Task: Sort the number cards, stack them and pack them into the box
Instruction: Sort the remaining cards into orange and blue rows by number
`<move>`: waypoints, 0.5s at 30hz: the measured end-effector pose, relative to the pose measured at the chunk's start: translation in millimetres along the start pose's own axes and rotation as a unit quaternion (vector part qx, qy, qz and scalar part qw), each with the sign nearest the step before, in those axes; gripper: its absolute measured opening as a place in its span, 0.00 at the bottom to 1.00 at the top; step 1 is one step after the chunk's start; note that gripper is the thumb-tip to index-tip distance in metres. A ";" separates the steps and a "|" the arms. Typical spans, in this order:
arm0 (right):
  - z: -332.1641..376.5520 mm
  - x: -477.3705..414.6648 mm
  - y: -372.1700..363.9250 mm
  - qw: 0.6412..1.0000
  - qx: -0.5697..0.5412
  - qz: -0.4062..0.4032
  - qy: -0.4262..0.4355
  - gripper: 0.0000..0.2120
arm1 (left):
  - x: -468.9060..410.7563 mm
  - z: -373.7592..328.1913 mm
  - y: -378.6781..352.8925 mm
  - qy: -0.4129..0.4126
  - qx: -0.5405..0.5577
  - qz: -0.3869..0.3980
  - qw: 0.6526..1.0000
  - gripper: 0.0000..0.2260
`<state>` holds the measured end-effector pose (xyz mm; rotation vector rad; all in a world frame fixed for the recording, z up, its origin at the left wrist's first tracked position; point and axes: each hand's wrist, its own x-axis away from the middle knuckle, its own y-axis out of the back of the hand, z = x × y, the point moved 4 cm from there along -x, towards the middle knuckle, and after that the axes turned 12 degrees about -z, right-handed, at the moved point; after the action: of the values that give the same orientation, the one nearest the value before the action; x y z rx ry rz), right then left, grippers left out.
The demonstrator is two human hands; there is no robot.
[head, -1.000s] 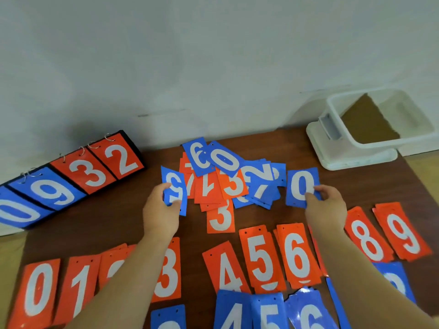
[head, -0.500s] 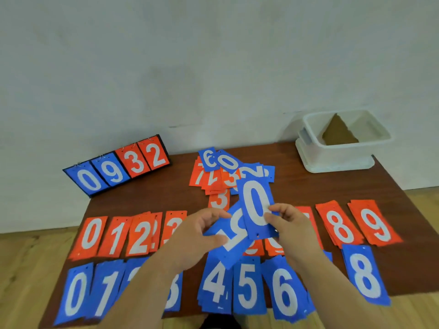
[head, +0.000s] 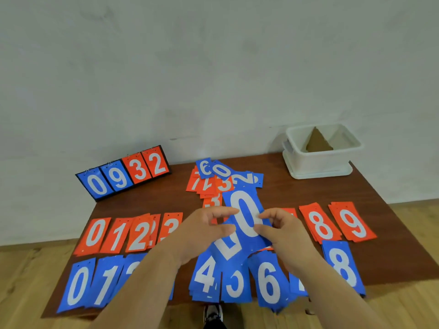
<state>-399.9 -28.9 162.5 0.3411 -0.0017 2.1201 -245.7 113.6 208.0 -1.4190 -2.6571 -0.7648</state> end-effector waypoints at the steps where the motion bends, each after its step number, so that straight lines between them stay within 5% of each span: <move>1: 1.5 1.4 3.2 1.000 0.004 -0.004 0.007 0.07 | -0.4 -3.3 -3.9 -0.003 -0.005 0.010 1.000 0.18; 15: 11.3 2.1 37.8 0.999 -0.039 -0.020 -0.001 0.09 | -7.0 -5.2 -30.2 -0.006 0.135 -0.135 0.982 0.16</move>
<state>-429.6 -49.3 178.9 0.2951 -0.0786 2.0738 -266.5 91.9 198.5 -1.0164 -2.8624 -0.3846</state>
